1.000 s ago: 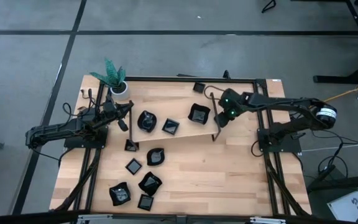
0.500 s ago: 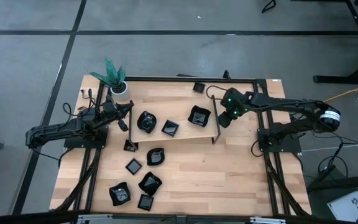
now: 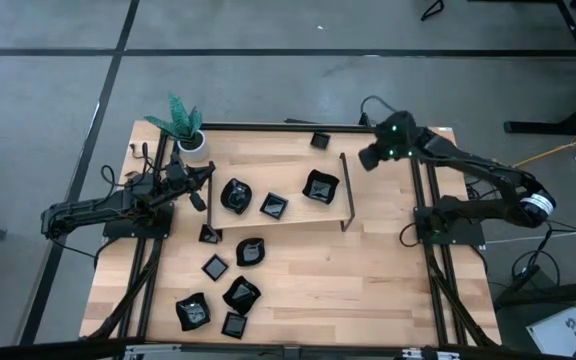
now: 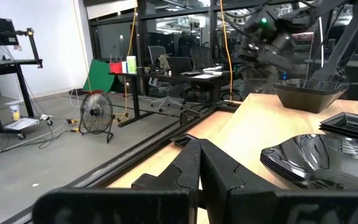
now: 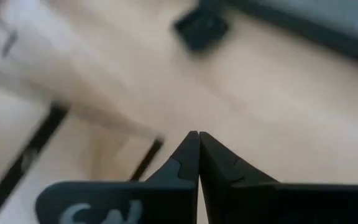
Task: Pick & Place Mini shaped plates
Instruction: Stack the black square plate on top of the black square plate on the shelf
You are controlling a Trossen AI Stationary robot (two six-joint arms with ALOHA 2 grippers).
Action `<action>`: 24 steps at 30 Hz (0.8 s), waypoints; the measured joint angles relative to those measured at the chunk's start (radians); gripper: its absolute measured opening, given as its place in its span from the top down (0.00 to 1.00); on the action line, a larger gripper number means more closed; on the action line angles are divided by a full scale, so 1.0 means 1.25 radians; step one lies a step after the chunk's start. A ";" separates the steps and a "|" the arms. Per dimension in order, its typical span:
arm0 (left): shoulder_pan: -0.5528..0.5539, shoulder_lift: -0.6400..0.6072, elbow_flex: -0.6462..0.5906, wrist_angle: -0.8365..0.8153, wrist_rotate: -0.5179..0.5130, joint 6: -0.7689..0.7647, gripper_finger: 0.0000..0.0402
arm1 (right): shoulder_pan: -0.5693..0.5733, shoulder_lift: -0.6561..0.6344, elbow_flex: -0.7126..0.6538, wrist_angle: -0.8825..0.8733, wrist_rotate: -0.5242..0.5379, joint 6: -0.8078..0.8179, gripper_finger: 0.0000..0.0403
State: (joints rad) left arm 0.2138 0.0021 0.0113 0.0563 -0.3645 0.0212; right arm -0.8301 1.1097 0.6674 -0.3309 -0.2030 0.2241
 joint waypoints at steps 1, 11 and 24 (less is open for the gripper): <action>0.000 0.000 0.000 0.000 0.000 0.000 0.99 | -0.018 0.005 0.002 0.021 -0.003 0.004 0.99; 0.000 0.000 0.000 0.000 0.000 0.000 0.99 | -0.119 0.196 0.250 -0.068 -0.105 -0.055 0.91; 0.000 0.000 0.000 0.000 0.000 0.000 0.99 | -0.120 0.524 0.679 -0.303 -0.105 -0.229 0.65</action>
State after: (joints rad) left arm 0.2140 0.0021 0.0113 0.0563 -0.3649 0.0212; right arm -0.9802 1.7649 1.5166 -0.7095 -0.3340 -0.0623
